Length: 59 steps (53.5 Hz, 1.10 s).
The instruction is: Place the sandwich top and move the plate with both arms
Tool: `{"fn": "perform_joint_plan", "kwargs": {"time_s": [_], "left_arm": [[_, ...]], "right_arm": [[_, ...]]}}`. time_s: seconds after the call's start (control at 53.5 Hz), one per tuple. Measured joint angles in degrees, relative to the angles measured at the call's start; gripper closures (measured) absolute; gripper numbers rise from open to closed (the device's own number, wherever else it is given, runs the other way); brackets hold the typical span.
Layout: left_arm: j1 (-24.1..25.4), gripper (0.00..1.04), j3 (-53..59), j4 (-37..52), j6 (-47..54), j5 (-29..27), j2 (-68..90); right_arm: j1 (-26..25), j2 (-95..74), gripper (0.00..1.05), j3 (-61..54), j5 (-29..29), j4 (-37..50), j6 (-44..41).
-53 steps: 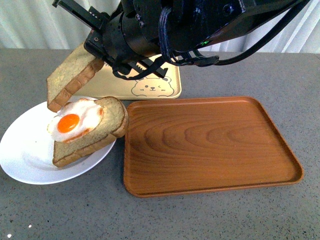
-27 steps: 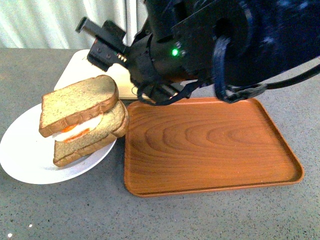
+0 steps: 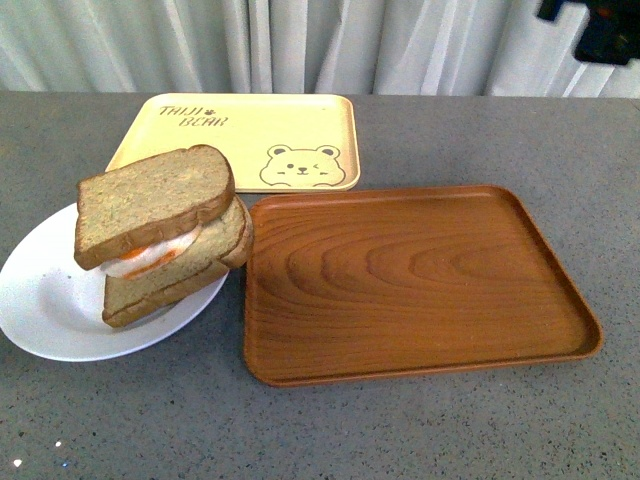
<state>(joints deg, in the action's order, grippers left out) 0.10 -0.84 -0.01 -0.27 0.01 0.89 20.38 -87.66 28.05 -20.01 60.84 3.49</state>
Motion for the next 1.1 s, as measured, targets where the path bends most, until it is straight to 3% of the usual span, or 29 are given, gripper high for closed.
{"fn": "perform_joint_plan", "kwargs": {"time_s": [0.243,0.542,0.879,0.954,1.103], "left_arm": [[0.0,0.09,0.0,0.0,0.0,-0.02,0.0],[0.0,0.09,0.0,0.0,0.0,-0.02,0.0],[0.0,0.09,0.0,0.0,0.0,-0.02,0.0],[0.0,0.09,0.0,0.0,0.02,-0.02,0.0],[0.0,0.09,0.0,0.0,0.0,-0.04,0.0]], "right_arm": [[-5.49,9.62,1.03,-11.39,5.88,-0.17,-2.49],[-10.71,17.77,1.03,-20.55,10.64,0.13,-3.1],[-15.17,35.21,1.03,-25.79,14.86,-11.67,-3.13],[-18.08,38.51,1.03,-26.34,19.19,-14.4,-3.15],[-20.13,44.37,1.03,-26.71,19.8,-19.37,-3.15]]}}
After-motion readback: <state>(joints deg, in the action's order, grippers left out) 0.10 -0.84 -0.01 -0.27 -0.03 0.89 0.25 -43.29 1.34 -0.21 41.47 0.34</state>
